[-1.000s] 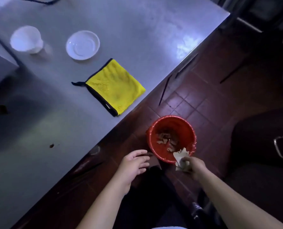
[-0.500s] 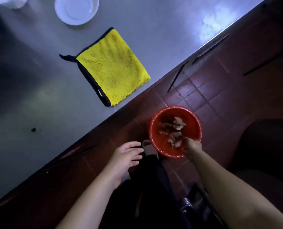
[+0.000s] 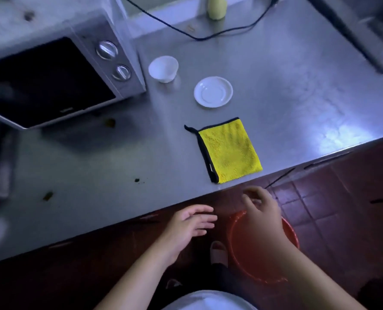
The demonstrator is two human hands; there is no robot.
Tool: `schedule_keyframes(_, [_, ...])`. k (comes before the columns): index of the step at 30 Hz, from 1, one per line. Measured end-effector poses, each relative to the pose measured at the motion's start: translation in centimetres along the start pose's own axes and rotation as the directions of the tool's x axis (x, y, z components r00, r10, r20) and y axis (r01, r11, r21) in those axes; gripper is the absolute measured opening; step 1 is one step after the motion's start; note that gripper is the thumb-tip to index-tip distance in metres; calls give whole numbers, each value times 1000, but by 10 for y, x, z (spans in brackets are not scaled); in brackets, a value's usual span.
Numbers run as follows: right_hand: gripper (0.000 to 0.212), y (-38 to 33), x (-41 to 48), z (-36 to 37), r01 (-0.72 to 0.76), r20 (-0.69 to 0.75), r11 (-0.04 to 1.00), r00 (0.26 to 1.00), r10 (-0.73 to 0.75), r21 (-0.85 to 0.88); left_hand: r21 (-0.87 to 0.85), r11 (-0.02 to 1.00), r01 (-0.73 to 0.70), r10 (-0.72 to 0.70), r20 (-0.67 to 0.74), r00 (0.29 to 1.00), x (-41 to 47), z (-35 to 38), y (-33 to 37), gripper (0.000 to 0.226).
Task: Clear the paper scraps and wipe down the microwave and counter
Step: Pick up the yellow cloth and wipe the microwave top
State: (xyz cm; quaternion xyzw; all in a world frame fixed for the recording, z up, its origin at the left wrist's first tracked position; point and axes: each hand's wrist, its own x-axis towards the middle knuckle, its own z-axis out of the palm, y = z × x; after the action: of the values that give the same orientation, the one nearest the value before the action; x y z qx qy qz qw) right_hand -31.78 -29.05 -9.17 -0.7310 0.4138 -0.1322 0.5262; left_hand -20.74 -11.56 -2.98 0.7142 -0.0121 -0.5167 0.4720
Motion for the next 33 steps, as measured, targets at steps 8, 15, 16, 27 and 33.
schedule_keyframes(8, [101,-63,82,75,284,274,695,953,-129,-661,-249,963,-104,23,-310,950,-40,-69,-17,23])
schedule_keyframes(15, [98,-36,106,106,178,231,571,973,21,-802,-335,936,-108,-49,-427,903,-67,-119,-48,21])
schedule_keyframes(16, [94,-35,105,108,171,215,564,976,13,-808,-340,936,-97,-62,-428,902,-68,-125,-54,21])
schedule_keyframes(27, [58,-25,-10,160,116,83,700,993,-81,-704,-275,958,-77,-5,-286,958,-61,-200,-61,20])
schedule_keyframes(33, [40,-42,-58,217,7,-73,889,996,-46,-458,-200,976,-84,44,-195,980,-55,-236,-67,19])
